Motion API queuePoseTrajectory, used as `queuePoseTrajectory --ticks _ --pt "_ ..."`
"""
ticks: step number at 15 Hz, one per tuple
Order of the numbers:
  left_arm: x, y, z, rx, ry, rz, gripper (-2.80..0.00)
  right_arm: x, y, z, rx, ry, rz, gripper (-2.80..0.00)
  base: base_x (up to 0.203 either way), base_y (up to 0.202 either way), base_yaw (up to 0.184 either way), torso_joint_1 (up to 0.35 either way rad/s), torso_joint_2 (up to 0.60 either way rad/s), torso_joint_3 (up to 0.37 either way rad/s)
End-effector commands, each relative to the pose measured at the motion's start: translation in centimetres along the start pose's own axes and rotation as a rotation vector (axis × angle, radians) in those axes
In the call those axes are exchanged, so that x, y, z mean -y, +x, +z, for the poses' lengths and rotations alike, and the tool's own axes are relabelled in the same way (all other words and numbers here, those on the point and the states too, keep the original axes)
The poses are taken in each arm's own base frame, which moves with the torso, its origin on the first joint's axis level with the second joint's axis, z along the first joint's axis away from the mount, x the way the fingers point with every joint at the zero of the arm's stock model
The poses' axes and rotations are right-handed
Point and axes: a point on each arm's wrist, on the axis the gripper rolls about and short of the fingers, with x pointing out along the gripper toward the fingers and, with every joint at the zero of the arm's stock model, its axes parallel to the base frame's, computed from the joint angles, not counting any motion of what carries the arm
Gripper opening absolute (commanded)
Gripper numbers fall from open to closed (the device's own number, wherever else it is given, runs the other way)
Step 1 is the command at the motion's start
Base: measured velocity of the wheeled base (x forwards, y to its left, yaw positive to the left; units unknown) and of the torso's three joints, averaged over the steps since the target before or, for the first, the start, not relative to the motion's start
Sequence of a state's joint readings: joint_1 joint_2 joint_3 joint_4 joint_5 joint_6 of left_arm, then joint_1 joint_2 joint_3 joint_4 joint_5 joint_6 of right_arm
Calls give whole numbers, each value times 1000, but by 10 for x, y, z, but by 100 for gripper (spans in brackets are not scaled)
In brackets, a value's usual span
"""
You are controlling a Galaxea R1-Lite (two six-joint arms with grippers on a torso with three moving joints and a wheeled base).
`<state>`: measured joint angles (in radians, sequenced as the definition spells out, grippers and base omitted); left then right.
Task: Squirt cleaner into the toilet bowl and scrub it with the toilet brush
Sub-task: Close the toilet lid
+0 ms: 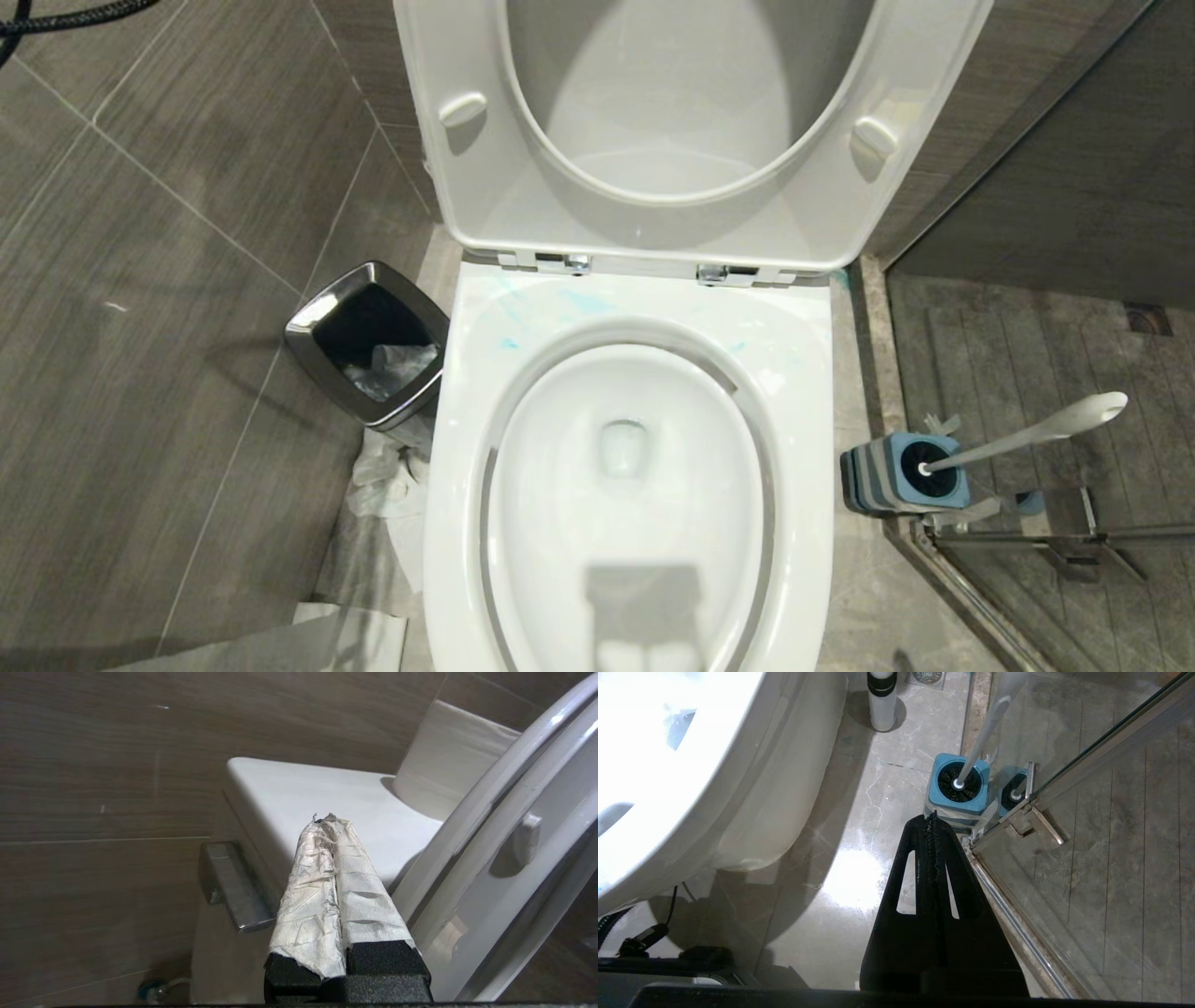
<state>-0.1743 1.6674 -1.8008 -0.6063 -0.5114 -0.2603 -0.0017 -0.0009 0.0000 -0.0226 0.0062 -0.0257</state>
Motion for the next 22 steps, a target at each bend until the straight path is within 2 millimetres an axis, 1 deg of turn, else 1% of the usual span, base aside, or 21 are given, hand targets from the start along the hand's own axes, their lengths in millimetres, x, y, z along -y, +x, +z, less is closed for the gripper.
queuePoseTrajectory --ticks 1,4,11,14,17,19,22 --pt "4 7 -1 14 -11 -26 -280 0 1 -3 -11 0 0 -280 0 0 0 0 0 0" --pt "1 9 5 26 4 -23 -280 0 1 -3 -11 0 0 -280 0 0 0 0 0 0" --pt "5 7 17 32 25 -30 -280 0 1 -3 -11 0 0 -280 0 0 0 0 0 0" --pt "5 8 18 39 36 -31 -280 0 1 -3 -11 0 0 -280 0 0 0 0 0 0" --pt "2 11 11 26 32 -30 -280 0 1 -3 -11 0 0 -280 0 0 0 0 0 0" --pt "0 14 2 14 24 -32 -280 0 1 -3 -11 0 0 -280 0 0 0 0 0 0" --pt "-4 16 -4 9 24 -28 -280 0 1 -3 -11 0 0 -280 0 0 0 0 0 0"
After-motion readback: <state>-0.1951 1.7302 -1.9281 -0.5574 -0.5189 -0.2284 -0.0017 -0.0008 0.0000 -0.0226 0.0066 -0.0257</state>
